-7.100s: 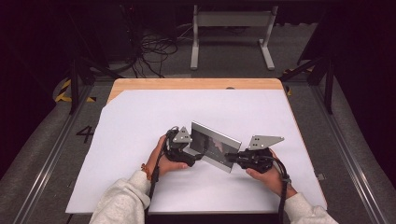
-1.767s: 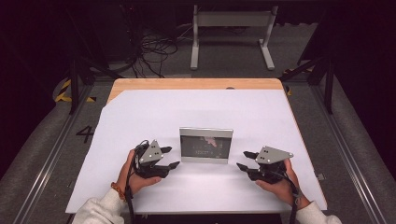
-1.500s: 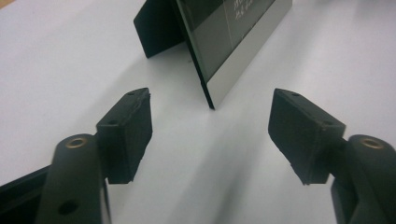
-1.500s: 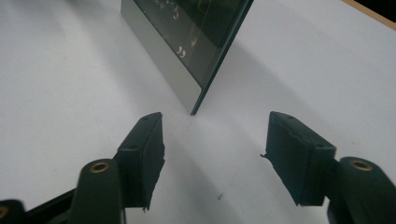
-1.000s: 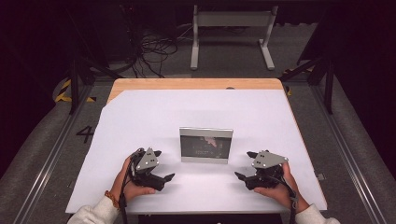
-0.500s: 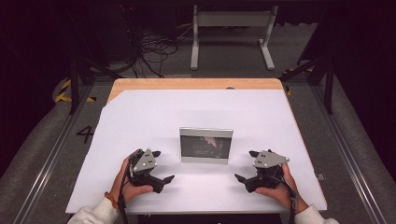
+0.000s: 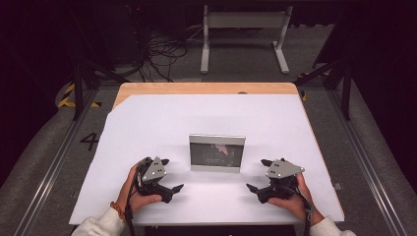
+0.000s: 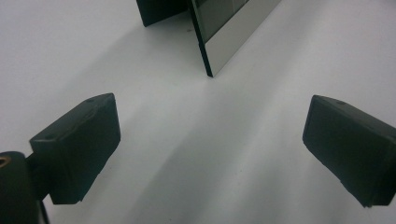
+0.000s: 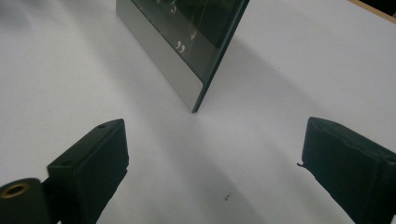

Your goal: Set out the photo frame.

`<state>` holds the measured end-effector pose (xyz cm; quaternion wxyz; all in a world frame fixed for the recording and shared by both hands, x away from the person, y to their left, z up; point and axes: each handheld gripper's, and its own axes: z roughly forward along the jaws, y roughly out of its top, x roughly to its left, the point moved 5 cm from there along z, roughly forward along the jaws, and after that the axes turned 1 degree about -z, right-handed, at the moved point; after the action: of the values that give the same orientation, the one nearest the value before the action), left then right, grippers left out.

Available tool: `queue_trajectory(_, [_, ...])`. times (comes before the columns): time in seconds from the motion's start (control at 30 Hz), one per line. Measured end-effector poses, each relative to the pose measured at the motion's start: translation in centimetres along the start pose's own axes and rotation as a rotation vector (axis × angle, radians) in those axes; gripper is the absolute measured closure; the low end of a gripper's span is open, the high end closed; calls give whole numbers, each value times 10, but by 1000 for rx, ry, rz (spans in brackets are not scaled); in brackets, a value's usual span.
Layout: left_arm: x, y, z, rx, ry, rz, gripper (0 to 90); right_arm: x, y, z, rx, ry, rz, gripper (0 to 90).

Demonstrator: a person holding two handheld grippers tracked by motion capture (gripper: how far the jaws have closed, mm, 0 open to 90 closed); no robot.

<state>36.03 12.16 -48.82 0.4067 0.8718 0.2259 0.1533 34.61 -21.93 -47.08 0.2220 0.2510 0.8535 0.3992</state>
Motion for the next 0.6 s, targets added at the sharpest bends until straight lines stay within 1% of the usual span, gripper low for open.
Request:
queue_trajectory(0.07, [1,1,-1,-5,5,2,52,-1,0,0,0,1,1,74])
queue_trajectory(0.13, [2,1,-1,-10,10,-6,53,0,1,0,1,0,-2,74])
queue_trajectory(0.2, [3,1,-1,-11,6,-12,54,-1,1,0,4,-7,-3,75])
queue_trajectory(0.23, [4,1,-1,-8,12,-10,54,-1,1,0,4,-7,-2,75])
queue_trajectory(0.6, [4,2,-1,-9,6,-12,53,0,1,0,2,0,-1,76])
